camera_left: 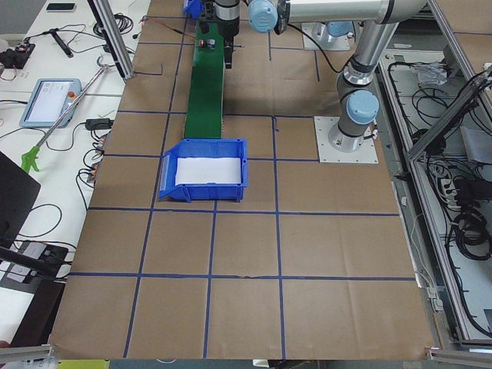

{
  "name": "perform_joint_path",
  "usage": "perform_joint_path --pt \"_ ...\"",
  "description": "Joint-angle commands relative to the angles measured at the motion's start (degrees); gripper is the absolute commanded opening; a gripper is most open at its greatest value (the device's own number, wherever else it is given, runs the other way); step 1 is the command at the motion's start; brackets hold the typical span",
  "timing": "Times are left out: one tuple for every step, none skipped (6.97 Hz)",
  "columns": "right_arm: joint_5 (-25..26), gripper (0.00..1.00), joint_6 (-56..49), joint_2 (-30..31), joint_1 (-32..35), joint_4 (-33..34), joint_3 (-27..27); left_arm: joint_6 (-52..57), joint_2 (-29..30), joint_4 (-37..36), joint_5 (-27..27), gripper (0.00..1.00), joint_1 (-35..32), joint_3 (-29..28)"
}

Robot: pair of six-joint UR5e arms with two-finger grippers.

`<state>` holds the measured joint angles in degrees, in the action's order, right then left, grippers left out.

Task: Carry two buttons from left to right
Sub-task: 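Move the right gripper to the red button on the belt and grasp it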

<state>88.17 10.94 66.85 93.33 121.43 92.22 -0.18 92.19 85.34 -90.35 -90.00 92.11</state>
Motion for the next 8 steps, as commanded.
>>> perform_joint_path --pt "0.0 0.96 0.5 -2.7 0.5 0.8 -0.9 0.0 0.0 0.0 0.0 1.00 0.0 0.0" --pt "0.0 0.96 0.5 -3.5 0.6 0.9 -0.9 0.0 0.0 0.0 0.0 1.00 0.0 0.0" --pt "0.0 0.96 0.5 -4.2 0.6 0.9 -0.9 0.0 0.0 0.0 0.0 1.00 0.0 0.0" --pt "0.0 0.96 0.5 -4.8 0.6 0.8 -0.8 0.0 0.0 0.0 0.0 1.00 0.0 0.0" --pt "0.2 0.89 0.2 -5.5 0.6 0.7 -0.8 0.0 0.0 0.0 0.0 1.00 0.0 0.1" --pt "0.4 0.49 0.0 -5.6 0.5 0.0 -0.9 0.0 0.0 0.0 0.0 1.00 0.0 0.1" --pt "0.5 0.07 -0.6 -4.8 0.5 -1.7 -0.9 0.0 0.0 0.0 0.0 1.00 0.0 0.0" --pt "1.5 0.03 -4.3 -4.3 0.3 -2.9 -1.3 0.0 0.0 0.0 0.0 1.00 0.0 0.1"
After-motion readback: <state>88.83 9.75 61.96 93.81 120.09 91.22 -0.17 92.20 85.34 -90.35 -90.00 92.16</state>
